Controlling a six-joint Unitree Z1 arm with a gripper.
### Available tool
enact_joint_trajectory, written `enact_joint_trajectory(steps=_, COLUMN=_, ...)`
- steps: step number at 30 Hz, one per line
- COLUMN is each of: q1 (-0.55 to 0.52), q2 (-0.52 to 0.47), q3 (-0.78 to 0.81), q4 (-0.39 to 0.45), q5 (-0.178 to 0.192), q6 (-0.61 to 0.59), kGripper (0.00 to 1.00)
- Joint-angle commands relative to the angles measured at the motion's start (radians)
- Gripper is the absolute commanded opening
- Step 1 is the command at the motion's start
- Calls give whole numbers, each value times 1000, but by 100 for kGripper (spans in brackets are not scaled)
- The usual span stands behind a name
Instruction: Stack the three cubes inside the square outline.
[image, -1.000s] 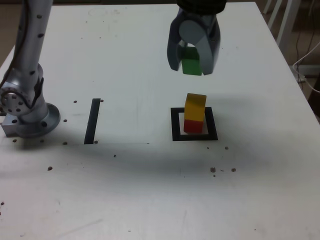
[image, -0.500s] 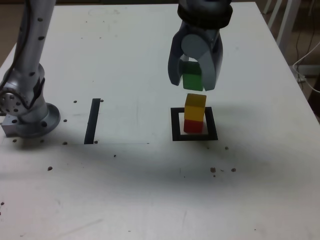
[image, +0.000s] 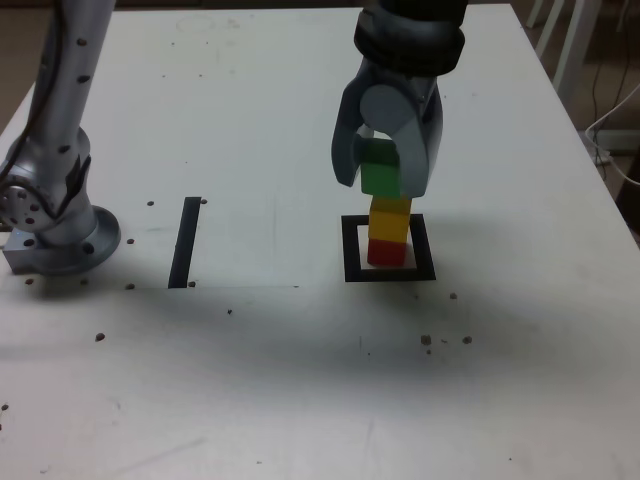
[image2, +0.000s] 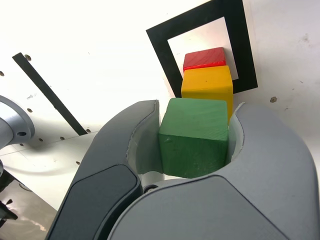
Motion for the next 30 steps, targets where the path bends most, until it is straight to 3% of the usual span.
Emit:
enact_joint_trajectory(steps=1, q1=-4, q2=8, q3=2, q4=13, q5=-3, q6=-3, kGripper=27)
enact_joint_trajectory(steps=18, q1=-7, q2=27, q3=11, q4=-9, q5=-4, q6=-4, kGripper=28)
enact_joint_trajectory(steps=20, q1=-7, q2=28, q3=17, q4=-12, q5=-5, q6=-4, kGripper=38)
enact_joint_trajectory(steps=26, q1=-7, q2=28, q3=39, q4=-21, q5=-8, q6=-1, kGripper=90)
enact_joint_trajectory(steps=30, q1=-7, q2=27, q3=44, q4=-25, q5=-10, q6=0, kGripper=97)
